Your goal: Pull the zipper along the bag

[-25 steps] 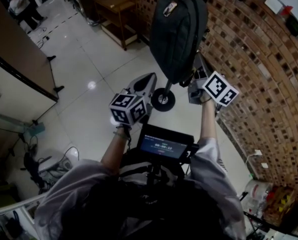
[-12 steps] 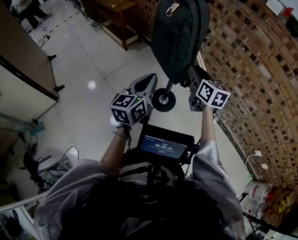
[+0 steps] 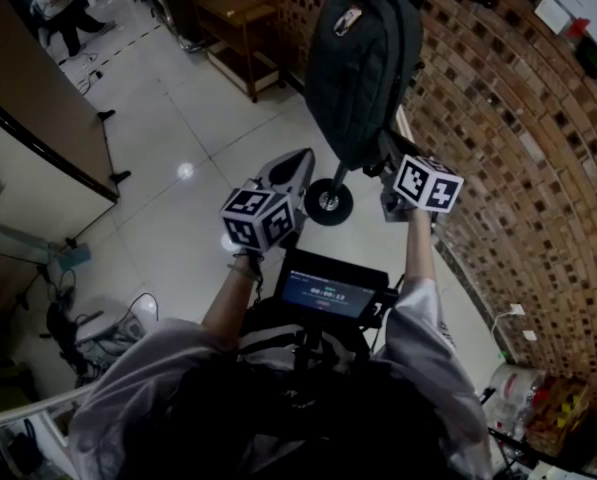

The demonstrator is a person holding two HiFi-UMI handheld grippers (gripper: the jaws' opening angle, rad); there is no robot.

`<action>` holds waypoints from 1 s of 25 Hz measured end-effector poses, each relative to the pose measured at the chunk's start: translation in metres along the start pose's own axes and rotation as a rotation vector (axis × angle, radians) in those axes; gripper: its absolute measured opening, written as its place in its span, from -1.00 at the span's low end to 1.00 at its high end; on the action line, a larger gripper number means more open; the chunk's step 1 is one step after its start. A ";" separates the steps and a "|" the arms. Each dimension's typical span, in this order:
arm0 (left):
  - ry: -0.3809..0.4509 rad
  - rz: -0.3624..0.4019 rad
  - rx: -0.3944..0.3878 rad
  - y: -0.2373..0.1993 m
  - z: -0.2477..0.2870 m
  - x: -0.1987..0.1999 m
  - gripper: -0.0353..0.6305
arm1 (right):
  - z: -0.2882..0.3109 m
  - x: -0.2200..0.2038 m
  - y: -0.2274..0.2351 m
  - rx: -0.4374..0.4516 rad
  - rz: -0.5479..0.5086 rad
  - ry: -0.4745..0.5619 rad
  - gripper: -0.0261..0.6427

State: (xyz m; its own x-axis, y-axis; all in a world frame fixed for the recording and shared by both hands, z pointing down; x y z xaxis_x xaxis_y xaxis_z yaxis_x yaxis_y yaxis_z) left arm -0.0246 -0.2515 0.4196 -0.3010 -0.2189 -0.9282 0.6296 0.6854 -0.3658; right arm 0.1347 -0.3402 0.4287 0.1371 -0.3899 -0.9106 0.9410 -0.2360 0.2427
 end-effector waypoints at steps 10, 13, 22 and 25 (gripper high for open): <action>-0.005 -0.009 -0.009 0.002 0.002 -0.001 -0.87 | -0.017 0.013 0.002 0.092 0.285 -0.010 -0.91; -0.004 -0.014 -0.007 0.001 0.002 -0.003 -0.87 | -0.012 0.013 -0.004 0.116 0.301 -0.013 -0.91; -0.001 -0.006 0.005 0.000 0.000 -0.002 -0.87 | 0.005 0.008 -0.003 -0.037 0.262 0.067 -0.86; 0.000 -0.007 0.015 -0.001 -0.003 -0.001 -0.87 | 0.011 0.009 0.001 -0.044 0.288 0.066 -0.86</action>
State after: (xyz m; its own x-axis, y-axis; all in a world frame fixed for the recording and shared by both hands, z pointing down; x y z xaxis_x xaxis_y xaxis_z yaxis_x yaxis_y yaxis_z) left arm -0.0266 -0.2500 0.4210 -0.3053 -0.2232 -0.9257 0.6384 0.6733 -0.3729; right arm 0.1335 -0.3539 0.4243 0.4191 -0.3757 -0.8265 0.8727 -0.0845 0.4809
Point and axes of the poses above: the fingertips, and each gripper's own axes: z forward along the fingers, y to its right, x out of its top, the point moved 1 cm from there along -z, backward along the fingers, and after that the axes turned 15 degrees about -x, right-handed, at the moved point
